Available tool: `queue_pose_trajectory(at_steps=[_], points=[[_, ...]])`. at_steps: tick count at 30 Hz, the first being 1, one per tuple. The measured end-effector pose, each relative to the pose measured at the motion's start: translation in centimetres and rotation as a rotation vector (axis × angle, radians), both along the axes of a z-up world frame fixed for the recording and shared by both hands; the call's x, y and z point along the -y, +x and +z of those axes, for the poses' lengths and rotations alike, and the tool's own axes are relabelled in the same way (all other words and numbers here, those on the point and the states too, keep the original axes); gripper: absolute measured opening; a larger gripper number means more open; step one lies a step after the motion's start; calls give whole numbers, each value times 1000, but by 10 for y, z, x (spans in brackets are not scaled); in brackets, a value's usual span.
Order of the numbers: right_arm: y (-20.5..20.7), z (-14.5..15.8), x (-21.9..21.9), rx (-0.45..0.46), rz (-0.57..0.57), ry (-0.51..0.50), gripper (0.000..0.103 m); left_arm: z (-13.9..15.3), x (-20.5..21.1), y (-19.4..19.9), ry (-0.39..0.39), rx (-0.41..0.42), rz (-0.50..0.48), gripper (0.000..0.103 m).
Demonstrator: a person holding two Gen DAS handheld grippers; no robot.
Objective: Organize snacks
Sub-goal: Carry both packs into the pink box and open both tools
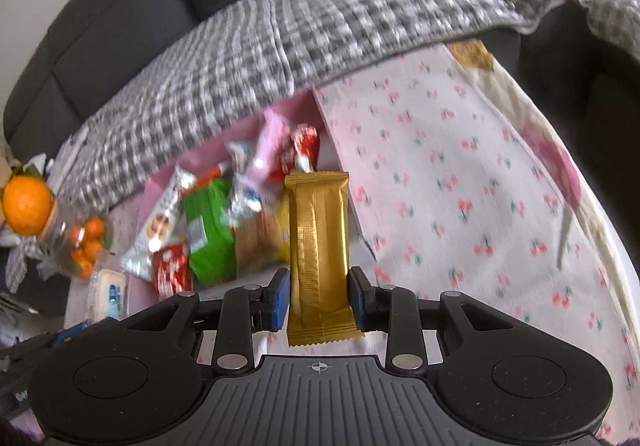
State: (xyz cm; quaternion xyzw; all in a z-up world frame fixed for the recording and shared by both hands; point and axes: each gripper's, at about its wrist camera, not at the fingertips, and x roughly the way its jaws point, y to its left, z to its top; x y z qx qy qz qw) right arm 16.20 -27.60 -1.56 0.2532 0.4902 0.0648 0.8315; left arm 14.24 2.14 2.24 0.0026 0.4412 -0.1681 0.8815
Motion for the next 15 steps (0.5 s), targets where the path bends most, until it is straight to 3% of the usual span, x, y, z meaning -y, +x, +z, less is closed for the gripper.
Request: queue_pose_trajectory(at_steps=[8, 15], points=[[20, -1, -5, 83, 0, 37, 30, 0, 6, 44, -1, 1, 58, 19], [36, -11, -5, 87, -59, 91, 30, -17, 17, 73, 31, -15, 102, 19]])
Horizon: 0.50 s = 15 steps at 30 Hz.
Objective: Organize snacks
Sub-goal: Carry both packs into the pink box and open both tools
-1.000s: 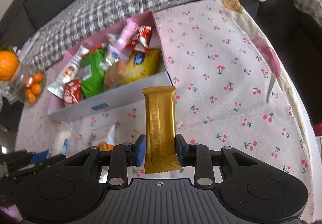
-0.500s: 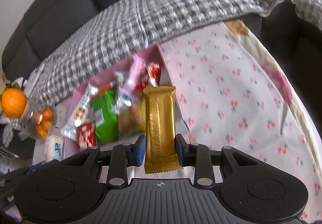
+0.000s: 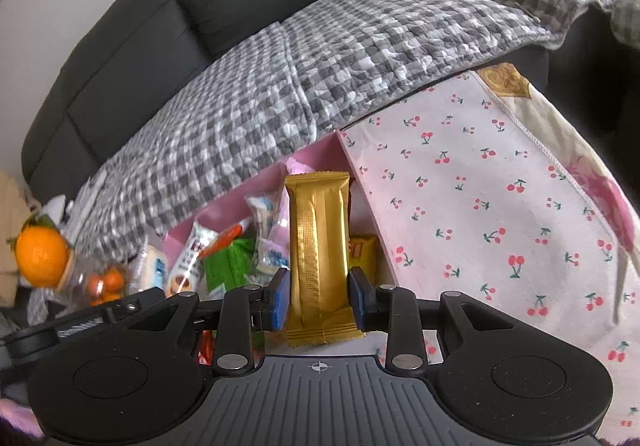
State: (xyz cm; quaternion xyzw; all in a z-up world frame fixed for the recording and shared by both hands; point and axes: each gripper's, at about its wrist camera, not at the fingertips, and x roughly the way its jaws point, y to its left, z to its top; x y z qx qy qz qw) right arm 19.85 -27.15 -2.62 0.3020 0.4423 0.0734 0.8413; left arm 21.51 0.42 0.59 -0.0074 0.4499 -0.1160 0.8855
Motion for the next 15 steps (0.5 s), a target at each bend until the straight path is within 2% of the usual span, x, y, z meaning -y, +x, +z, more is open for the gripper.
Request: queue_pose_trajectory(at_steps=[9, 11, 14, 15], points=[[8, -10, -8, -23, 19, -15, 33, -13, 10, 10, 78, 54, -15, 20], [8, -8, -9, -15, 23, -15, 35, -14, 10, 12, 71, 59, -15, 23], [8, -9, -7, -35, 23, -7, 47, -13, 11, 10, 81, 79, -20, 32], [8, -9, -7, -37, 23, -10, 47, -13, 12, 10, 85, 85, -22, 35]])
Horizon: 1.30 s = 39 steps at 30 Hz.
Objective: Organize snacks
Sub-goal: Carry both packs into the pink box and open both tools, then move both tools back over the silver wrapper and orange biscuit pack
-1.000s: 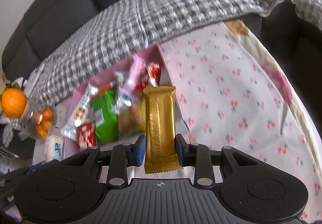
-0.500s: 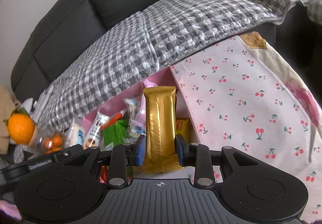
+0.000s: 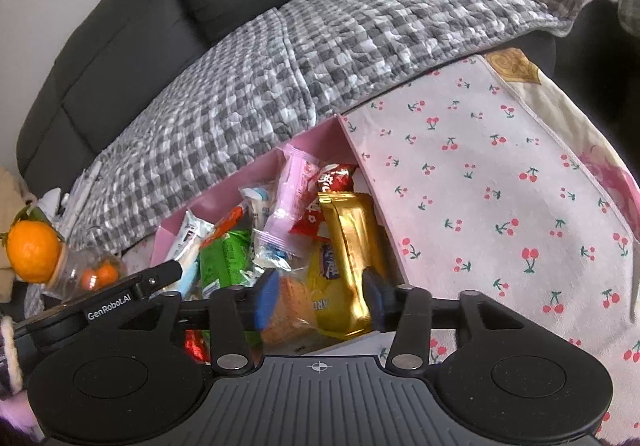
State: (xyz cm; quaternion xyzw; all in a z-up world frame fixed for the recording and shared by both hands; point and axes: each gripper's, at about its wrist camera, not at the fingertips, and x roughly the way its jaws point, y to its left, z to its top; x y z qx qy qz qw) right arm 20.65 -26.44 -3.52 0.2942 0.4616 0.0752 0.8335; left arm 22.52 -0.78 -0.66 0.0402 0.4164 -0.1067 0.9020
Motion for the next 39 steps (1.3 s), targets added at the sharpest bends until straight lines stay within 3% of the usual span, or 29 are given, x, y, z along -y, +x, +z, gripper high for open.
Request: queue_pose_trajectory(at_steps=[9, 11, 19, 22, 31, 39], points=[[-3, 5, 0, -7, 5, -10, 54, 4, 1, -11, 29, 22, -35, 54], [-5, 8, -1, -12, 12, -15, 62, 7, 0, -16, 34, 25, -39, 58], [-16, 14, -1, -61, 43, -27, 70, 14, -6, -45, 49, 39, -37, 81], [-22, 16, -2, -84, 65, -40, 81, 13, -7, -58, 66, 20, -38, 91], [-44, 25, -7, -110, 124, -81, 85, 5, -5, -95, 107, -79, -54, 100], [-67, 25, -15, -133, 167, -134, 85, -9, 4, -127, 31, -173, -35, 102]])
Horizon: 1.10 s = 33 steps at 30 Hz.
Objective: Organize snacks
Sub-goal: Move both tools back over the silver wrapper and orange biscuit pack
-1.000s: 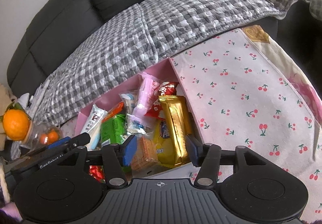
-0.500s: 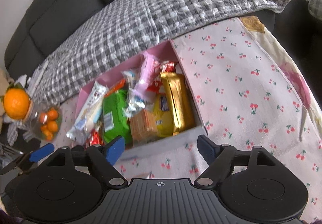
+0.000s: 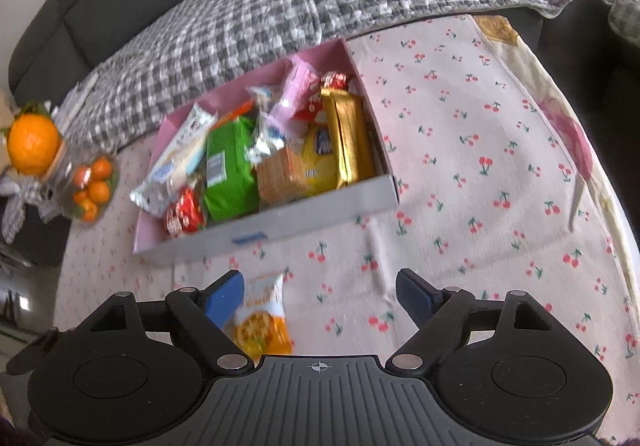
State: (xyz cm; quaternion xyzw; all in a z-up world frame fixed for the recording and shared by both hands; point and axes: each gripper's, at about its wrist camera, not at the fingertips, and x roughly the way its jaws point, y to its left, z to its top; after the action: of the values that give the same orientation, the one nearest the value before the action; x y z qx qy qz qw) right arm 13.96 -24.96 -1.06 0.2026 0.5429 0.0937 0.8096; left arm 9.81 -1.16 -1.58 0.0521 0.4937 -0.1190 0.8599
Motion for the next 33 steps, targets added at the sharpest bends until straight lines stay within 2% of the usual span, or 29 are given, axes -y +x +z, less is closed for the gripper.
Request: queue_pose_trajectory(at_steps=[5, 10, 14, 19, 27, 33], points=[[-14, -5, -9, -3, 66, -53, 85, -11, 16, -13, -22, -43, -18, 100], [-15, -9, -6, -15, 60, -57, 85, -21, 31, -20, 9, -14, -32, 94], [-12, -13, -3, -30, 37, -47, 85, -27, 37, -20, -1, 6, -26, 91], [-7, -20, -6, -51, 36, -38, 85, -33, 42, -22, 25, 6, -40, 75], [0, -25, -28, -78, 61, -20, 85, -28, 16, -21, -5, -16, -20, 65], [4, -27, -55, -80, 99, -42, 85, -25, -10, -19, 8, -10, -8, 64]])
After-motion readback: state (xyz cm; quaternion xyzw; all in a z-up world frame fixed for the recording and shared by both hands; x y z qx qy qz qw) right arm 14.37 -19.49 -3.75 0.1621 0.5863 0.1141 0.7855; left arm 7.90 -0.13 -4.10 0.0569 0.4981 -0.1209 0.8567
